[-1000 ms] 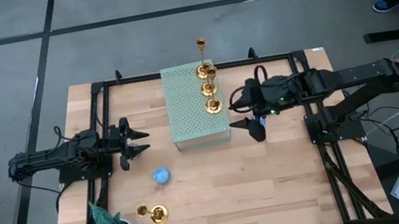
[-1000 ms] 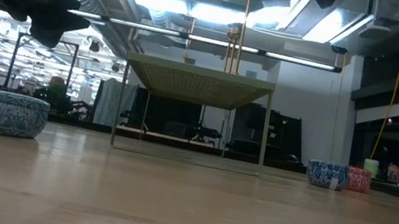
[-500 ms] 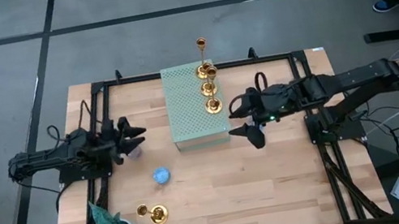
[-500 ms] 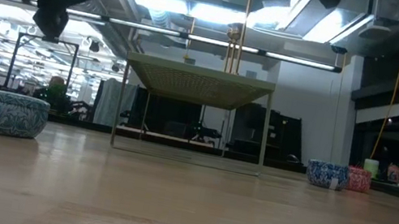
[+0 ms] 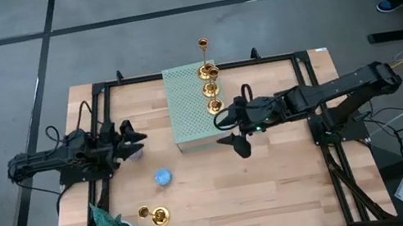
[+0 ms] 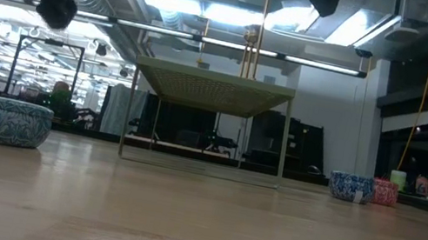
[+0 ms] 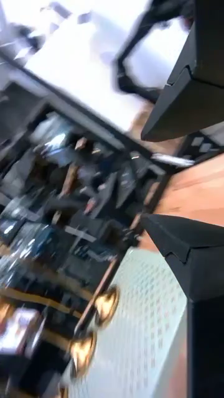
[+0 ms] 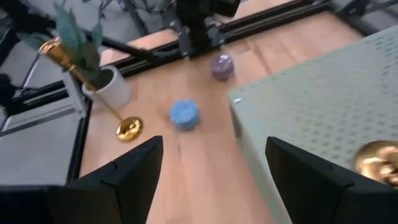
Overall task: Pick & Place candle stick holders
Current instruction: Align the gold candle holder with the other gold candle holders on the shelf
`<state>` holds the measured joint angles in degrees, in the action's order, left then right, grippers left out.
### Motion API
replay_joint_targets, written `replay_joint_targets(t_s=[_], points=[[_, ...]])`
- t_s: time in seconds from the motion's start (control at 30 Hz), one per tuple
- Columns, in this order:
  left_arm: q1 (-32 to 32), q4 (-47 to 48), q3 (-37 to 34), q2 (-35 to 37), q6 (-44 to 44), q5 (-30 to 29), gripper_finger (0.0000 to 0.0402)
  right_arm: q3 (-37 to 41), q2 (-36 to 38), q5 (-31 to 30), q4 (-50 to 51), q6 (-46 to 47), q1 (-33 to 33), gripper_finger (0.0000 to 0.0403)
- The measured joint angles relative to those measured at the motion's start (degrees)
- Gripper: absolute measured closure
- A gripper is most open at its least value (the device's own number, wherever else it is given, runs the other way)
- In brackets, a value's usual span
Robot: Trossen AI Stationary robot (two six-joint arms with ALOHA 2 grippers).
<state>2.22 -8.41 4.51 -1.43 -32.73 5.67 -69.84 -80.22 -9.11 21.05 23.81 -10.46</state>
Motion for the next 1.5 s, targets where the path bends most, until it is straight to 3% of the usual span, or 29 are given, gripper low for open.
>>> replay_joint_targets(t_s=[0.13, 0.53, 0.7, 1.03, 1.2, 1.5], points=[[-1.8, 9.9, 9.3, -4.7, 8.0, 3.4, 0.0215, 0.0, 0.0, 1.7, 0.4, -0.2, 0.0, 0.0116], [-11.5, 55.1, 47.1, -34.8, 28.1, 9.5, 0.0251, 0.0, 0.1, 1.2, 0.6, -0.2, 0.7, 0.0116], [-17.1, 68.7, 54.2, -46.1, 31.0, 8.9, 0.0251, 0.0, 0.1, 1.2, 0.6, -0.2, 0.7, 0.0116], [-29.0, 68.3, 54.0, -58.4, 26.0, 9.2, 0.0231, 0.0, 0.1, 1.2, 1.5, -0.2, -0.3, 0.0116], [-34.5, 60.9, 54.0, -62.3, 23.9, 8.6, 0.0219, 0.0, 0.1, 1.2, 1.6, -0.3, -0.3, 0.0116], [-40.0, 50.6, 54.0, -66.6, 18.8, 2.6, 0.0210, 0.0, 0.2, 2.8, 1.6, -0.4, -0.3, 0.0116]])
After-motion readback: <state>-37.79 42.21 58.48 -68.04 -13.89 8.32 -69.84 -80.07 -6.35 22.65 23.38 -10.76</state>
